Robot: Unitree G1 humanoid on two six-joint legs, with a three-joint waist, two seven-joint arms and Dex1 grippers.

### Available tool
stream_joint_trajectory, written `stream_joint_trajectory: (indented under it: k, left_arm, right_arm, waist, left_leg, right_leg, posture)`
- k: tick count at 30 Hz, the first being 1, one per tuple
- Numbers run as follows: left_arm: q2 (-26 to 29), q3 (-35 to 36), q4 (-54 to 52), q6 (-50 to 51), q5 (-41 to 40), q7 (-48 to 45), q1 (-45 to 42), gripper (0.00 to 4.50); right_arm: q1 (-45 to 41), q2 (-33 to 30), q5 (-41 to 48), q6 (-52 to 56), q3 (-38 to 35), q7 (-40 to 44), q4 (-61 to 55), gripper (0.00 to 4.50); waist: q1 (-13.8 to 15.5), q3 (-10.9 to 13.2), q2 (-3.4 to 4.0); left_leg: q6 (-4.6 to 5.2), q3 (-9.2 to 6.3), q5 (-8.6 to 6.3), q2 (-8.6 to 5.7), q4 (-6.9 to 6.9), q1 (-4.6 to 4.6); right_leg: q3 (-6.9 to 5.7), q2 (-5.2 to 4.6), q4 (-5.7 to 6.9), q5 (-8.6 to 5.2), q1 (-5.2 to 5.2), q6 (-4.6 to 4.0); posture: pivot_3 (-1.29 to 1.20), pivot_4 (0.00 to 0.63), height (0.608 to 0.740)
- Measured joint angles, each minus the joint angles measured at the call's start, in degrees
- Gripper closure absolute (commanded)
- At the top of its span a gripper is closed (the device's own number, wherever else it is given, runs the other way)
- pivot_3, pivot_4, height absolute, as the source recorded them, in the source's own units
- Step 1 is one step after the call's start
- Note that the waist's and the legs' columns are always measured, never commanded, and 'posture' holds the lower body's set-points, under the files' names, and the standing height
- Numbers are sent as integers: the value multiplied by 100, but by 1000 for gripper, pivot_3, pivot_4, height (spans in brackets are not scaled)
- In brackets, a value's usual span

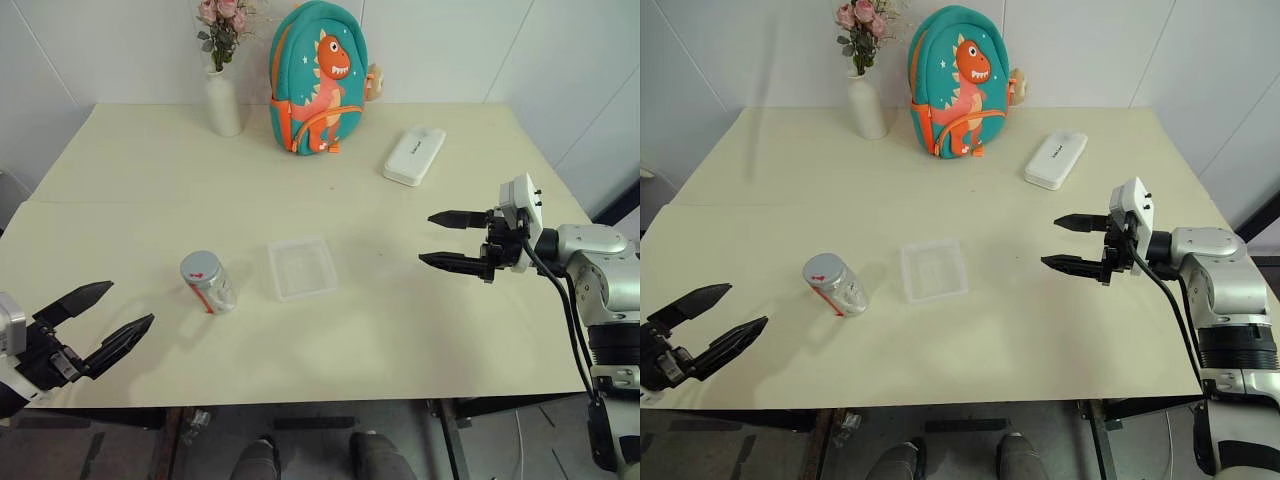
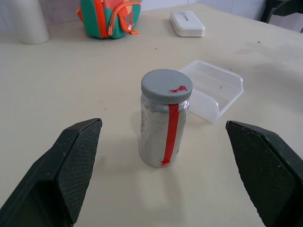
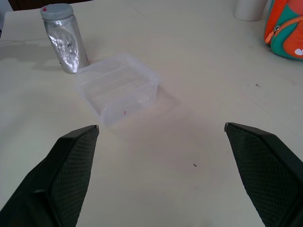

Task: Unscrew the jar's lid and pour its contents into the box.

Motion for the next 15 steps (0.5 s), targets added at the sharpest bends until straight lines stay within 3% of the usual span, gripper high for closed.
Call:
stream_joint_trajectory:
  k: [7, 15]
  left_arm:
    - [-140, -168, -252, 42, 75, 349, 43, 0]
    - [-866, -841, -995, 12, 410, 1122, 274, 0]
  right_arm:
    - [16, -1, 32, 10, -7, -27, -41, 16]
    - [54, -2, 85, 168, 7, 58, -49, 16]
  waist:
    - [1, 0, 0]
    - [9, 0, 1]
  left_leg:
    - [0, 1, 0, 0, 2, 0]
    - [1, 3, -1, 0, 14, 0]
  right_leg:
    - [0, 0, 0, 1, 1, 1]
    - [5, 2, 1, 6, 6, 10]
  posture:
    - [0, 150, 740]
    - [0, 150, 740]
